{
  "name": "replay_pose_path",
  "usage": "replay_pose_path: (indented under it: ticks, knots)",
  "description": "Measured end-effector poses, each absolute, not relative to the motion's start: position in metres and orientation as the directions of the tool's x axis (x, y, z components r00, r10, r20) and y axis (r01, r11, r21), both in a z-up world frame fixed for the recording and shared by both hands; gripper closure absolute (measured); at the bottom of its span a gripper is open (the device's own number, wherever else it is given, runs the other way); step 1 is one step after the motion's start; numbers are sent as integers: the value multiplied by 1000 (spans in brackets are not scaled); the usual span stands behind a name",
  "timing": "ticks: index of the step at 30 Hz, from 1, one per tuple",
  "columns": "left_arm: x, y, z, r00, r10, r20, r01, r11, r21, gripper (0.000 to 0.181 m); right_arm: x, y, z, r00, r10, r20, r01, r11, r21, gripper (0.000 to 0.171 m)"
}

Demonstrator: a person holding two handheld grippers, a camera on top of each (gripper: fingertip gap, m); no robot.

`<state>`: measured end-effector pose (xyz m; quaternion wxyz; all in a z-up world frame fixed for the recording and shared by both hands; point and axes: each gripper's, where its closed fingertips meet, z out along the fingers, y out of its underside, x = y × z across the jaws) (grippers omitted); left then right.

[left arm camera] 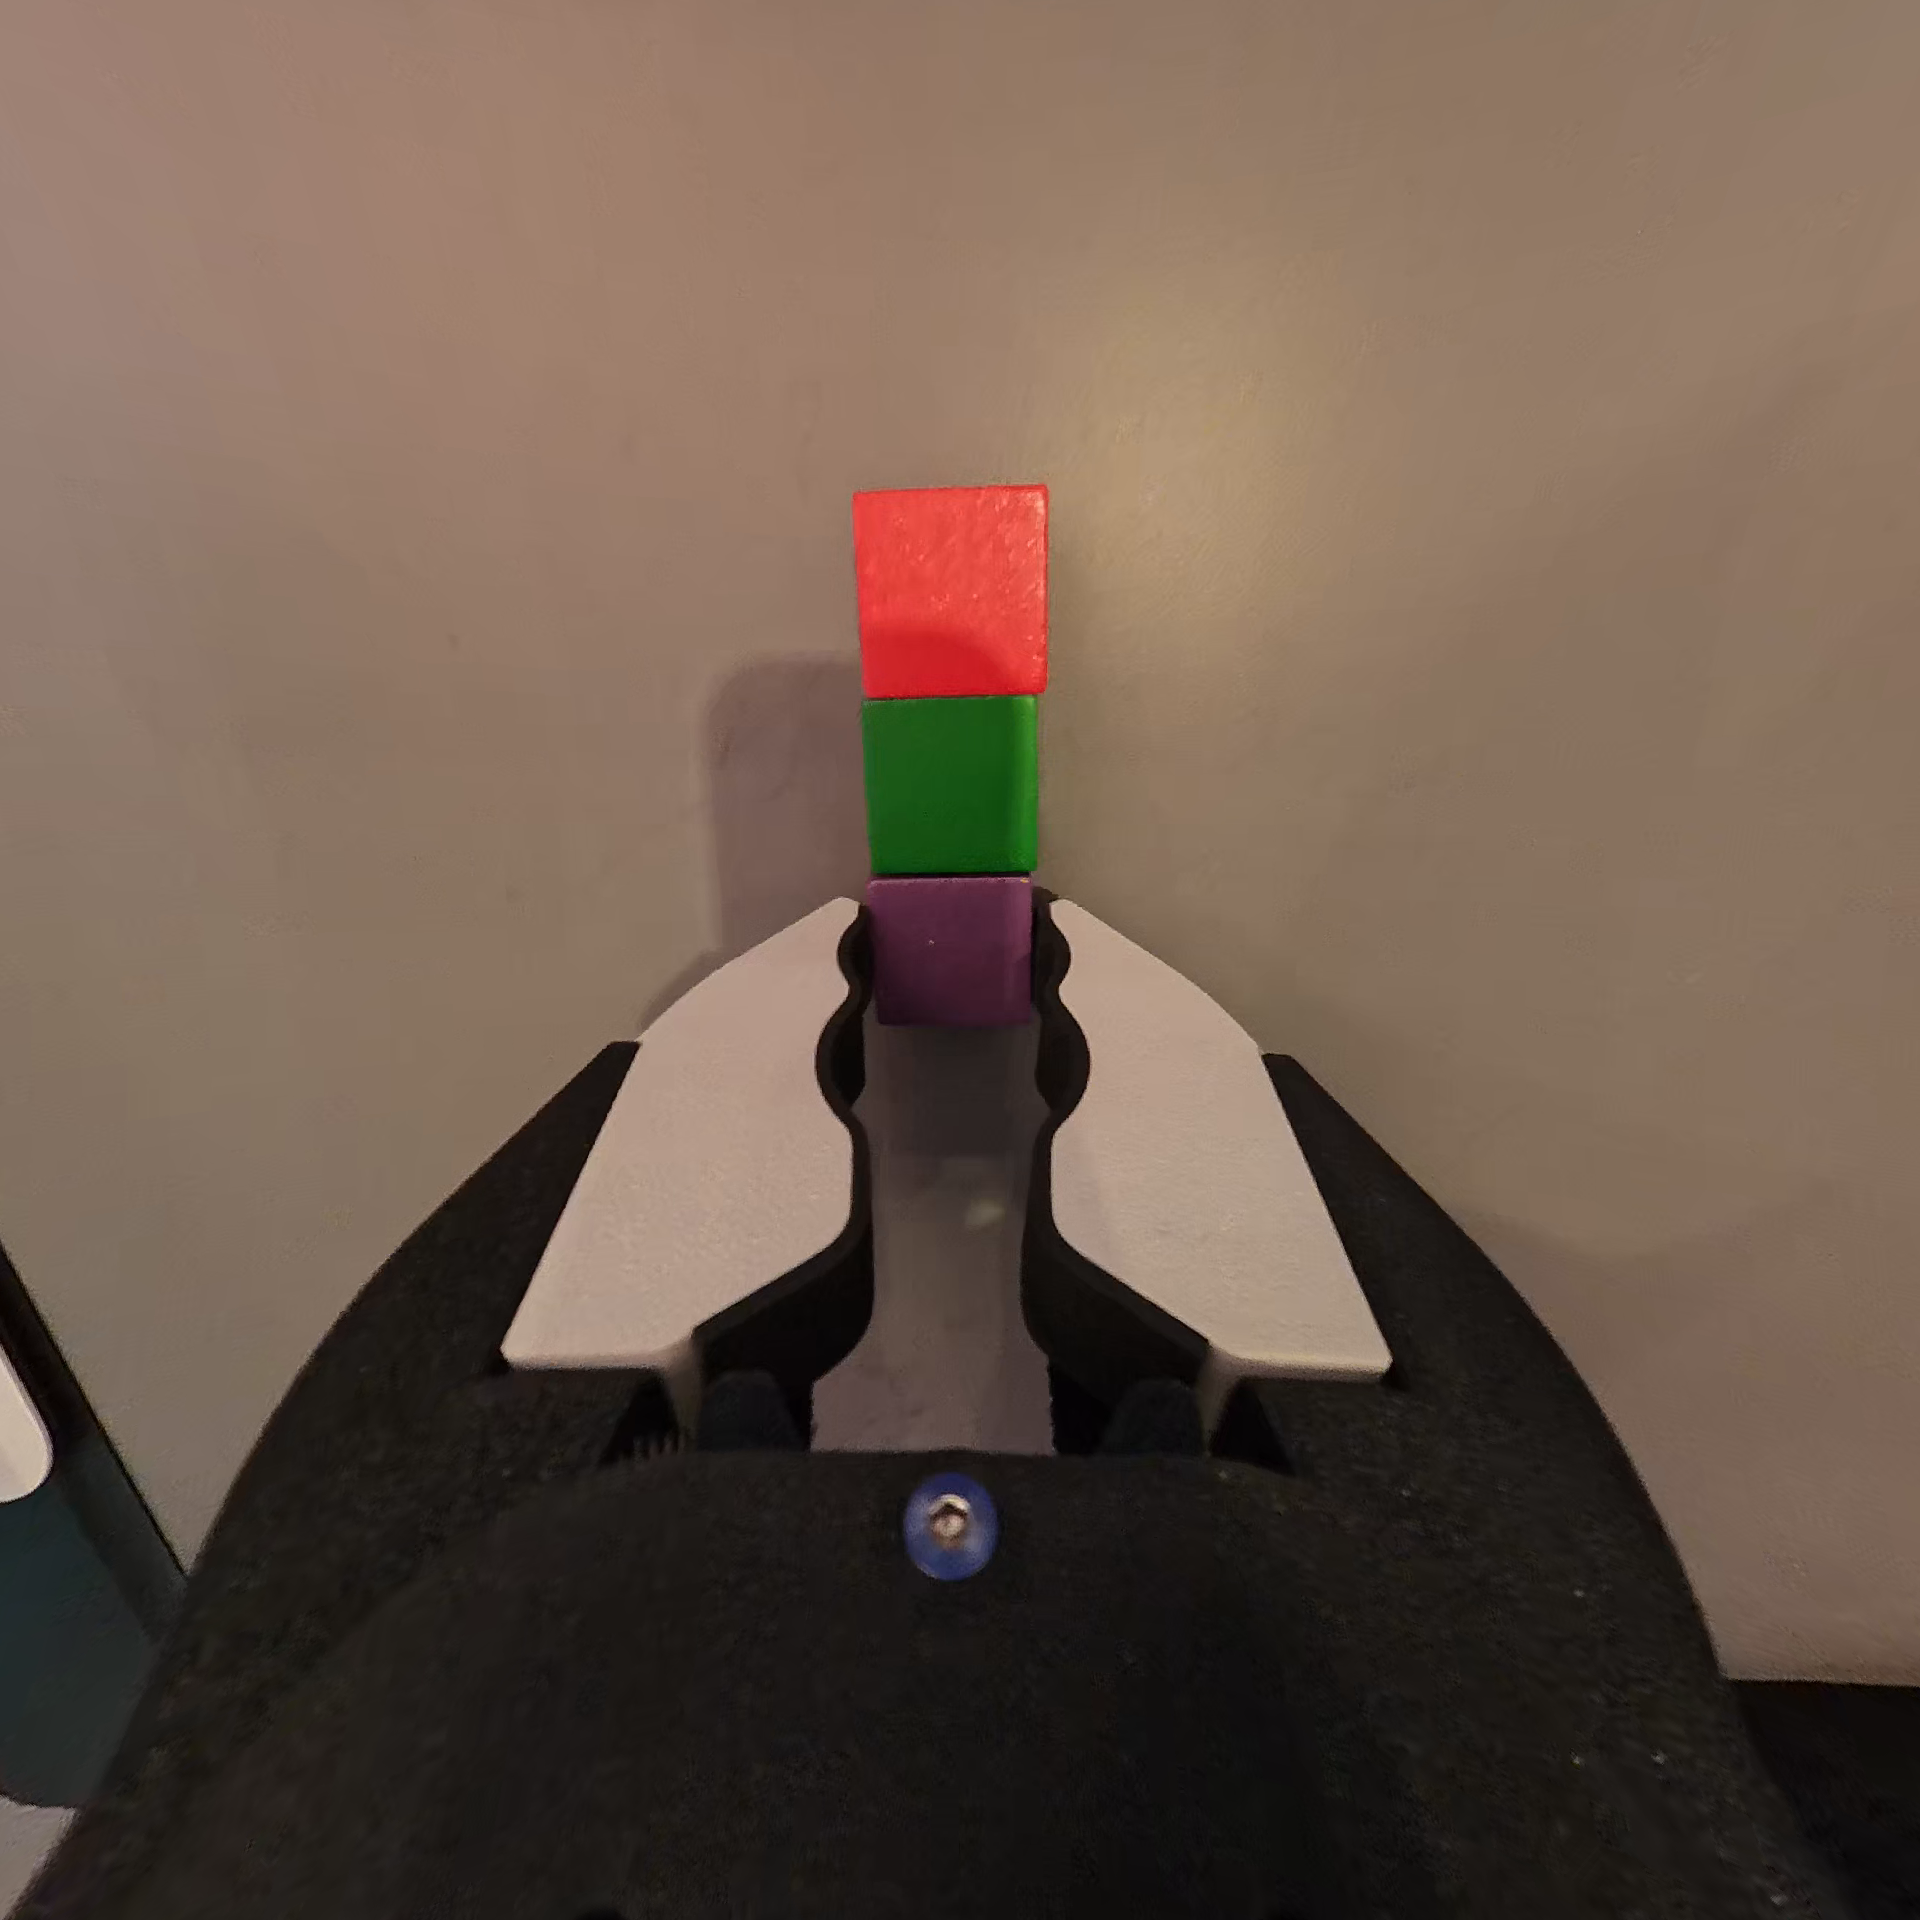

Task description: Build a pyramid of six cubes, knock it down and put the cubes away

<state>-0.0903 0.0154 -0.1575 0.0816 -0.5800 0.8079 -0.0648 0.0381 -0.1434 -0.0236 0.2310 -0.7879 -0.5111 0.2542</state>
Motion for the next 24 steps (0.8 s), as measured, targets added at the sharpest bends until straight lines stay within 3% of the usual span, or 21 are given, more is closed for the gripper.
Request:
replay_pose_path:
  ticks: [7,11,19,24]
  knots:
    - [-90,13,-158,-312,-950,-30,-930,311,-198,152,39,-144,-25,349,921,-172,687,-376,-622,146]
    - [-89,14,-155,-306,-951,-35,-926,306,-220,126,39,-144,-25,348,921,-175,684,-377,-625,146]
    - [-83,19,-70,-200,-970,-137,-814,243,-528,130,41,-144,-28,348,919,-187,681,-385,-622,146]
    - [-110,15,54,26,-979,-202,-397,175,-901,134,40,-142,-25,337,924,-182,671,-372,-642,146]
